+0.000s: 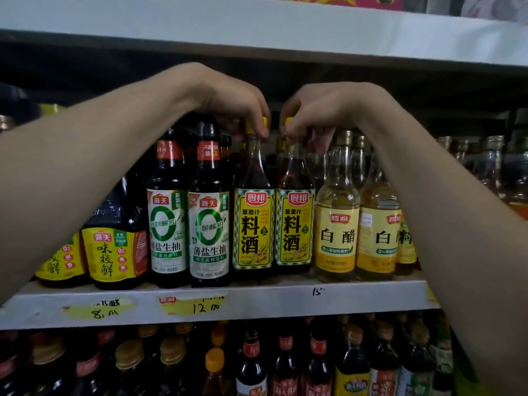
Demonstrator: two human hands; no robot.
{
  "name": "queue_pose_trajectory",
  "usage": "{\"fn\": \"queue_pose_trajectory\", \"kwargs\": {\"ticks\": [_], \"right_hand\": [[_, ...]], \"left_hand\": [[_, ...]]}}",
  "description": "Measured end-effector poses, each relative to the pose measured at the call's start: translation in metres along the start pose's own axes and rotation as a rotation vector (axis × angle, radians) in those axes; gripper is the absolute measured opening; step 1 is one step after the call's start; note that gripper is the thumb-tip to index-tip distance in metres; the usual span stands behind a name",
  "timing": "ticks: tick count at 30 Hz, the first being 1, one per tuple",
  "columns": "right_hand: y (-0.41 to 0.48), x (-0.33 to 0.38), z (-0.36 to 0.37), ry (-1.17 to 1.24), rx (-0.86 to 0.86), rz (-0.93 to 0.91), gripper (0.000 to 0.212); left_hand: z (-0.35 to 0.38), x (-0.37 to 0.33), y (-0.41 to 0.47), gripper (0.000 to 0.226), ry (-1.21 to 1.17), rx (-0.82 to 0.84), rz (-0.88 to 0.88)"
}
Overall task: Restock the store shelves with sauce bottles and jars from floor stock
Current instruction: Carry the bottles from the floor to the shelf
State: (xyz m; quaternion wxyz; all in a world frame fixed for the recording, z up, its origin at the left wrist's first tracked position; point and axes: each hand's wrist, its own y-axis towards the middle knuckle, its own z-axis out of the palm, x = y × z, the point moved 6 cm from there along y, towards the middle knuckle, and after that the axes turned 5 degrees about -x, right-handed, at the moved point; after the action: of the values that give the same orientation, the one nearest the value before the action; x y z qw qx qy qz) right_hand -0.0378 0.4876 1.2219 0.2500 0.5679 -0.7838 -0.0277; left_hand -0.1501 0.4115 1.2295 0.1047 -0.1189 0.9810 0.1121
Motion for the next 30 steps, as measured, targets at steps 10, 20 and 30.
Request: {"fn": "queue_pose_trajectory", "kwargs": {"ticks": [10, 20, 30], "right_hand": [[0.008, -0.005, 0.018, -0.046, 0.04, 0.092, 0.02], [0.005, -0.01, 0.021, -0.097, 0.013, 0.197, 0.02], [-0.022, -0.008, 0.025, -0.119, -0.108, 0.237, 0.024]], "left_hand": [[0.016, 0.008, 0.003, 0.016, 0.028, 0.119, -0.055], [0.013, 0.0, -0.006, 0.031, 0.186, 0.089, -0.018], [0.022, -0.021, -0.023, 0.061, 0.599, -0.087, -0.014]]}}
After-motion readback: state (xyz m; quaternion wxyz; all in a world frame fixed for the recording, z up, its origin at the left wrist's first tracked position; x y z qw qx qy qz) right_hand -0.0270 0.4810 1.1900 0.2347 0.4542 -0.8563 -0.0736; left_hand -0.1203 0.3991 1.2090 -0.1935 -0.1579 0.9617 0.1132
